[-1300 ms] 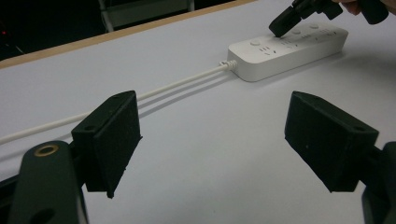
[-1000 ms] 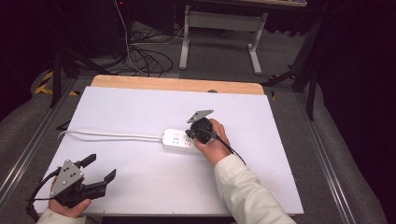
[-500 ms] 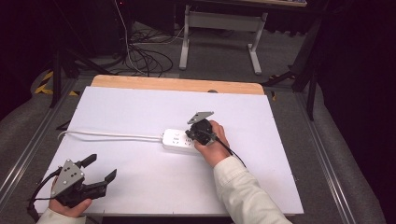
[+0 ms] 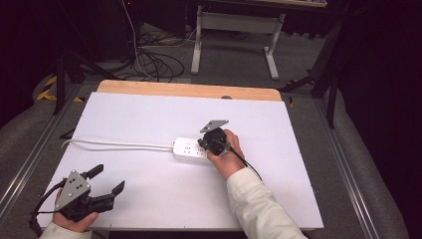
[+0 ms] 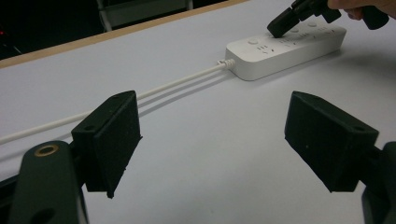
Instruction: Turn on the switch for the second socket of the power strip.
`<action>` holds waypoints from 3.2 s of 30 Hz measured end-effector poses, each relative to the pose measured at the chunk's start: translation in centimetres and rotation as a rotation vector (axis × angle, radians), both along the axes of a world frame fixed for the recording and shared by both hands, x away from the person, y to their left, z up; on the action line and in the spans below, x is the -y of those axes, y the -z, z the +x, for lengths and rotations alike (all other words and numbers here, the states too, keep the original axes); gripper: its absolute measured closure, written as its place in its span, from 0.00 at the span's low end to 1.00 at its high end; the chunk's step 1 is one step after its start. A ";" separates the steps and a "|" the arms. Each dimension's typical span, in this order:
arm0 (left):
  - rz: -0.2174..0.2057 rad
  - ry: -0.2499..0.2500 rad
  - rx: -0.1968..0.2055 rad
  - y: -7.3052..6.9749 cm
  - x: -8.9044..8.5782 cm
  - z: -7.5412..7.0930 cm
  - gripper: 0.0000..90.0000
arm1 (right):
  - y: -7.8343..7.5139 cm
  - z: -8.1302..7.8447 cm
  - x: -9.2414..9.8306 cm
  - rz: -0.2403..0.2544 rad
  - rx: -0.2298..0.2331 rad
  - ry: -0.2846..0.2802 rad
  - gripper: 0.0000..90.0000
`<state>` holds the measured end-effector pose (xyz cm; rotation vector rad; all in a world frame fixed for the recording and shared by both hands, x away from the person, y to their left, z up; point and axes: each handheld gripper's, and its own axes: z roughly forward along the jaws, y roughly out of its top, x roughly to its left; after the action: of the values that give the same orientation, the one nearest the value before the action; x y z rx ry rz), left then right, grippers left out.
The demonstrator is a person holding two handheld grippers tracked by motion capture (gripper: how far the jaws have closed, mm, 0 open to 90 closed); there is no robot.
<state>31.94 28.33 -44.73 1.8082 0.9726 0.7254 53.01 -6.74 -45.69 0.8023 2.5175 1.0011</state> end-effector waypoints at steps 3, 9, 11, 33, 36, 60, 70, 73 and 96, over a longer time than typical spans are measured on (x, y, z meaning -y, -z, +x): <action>0.000 -0.002 0.002 0.0 0.0 0.0 0.20 | 0.0 0.0 0.0 0.001 -0.002 0.002 1.00; 0.006 0.001 0.001 0.0 0.0 0.0 0.20 | 0.0 0.1 0.1 0.004 -0.012 0.003 1.00; 0.006 0.001 0.000 0.0 0.0 0.0 0.20 | 0.0 0.1 0.0 0.007 -0.012 0.003 1.00; -0.005 0.002 -0.003 0.0 0.1 0.1 0.20 | -0.3 0.2 -0.1 0.014 0.008 -0.011 1.00; -0.003 0.002 -0.005 0.0 0.1 0.1 0.20 | -1.5 -0.3 0.1 0.056 0.053 -0.029 1.00; -0.003 0.000 -0.007 0.0 0.1 0.2 0.20 | -5.4 -2.2 1.7 0.141 0.086 -0.053 0.92; -0.001 -0.001 -0.006 0.0 0.1 0.2 0.20 | -6.5 -3.4 2.3 0.170 0.129 -0.063 0.47; -0.002 -0.001 -0.004 0.0 0.1 0.1 0.20 | -7.2 -4.2 2.9 0.187 0.152 -0.066 0.42; -0.001 -0.002 -0.002 0.0 0.3 0.1 0.20 | -6.7 -10.0 10.1 0.290 0.146 -0.066 0.31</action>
<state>32.08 28.05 -44.73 1.8081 0.9760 0.7245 43.05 -16.89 -38.97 0.6970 2.3201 1.4161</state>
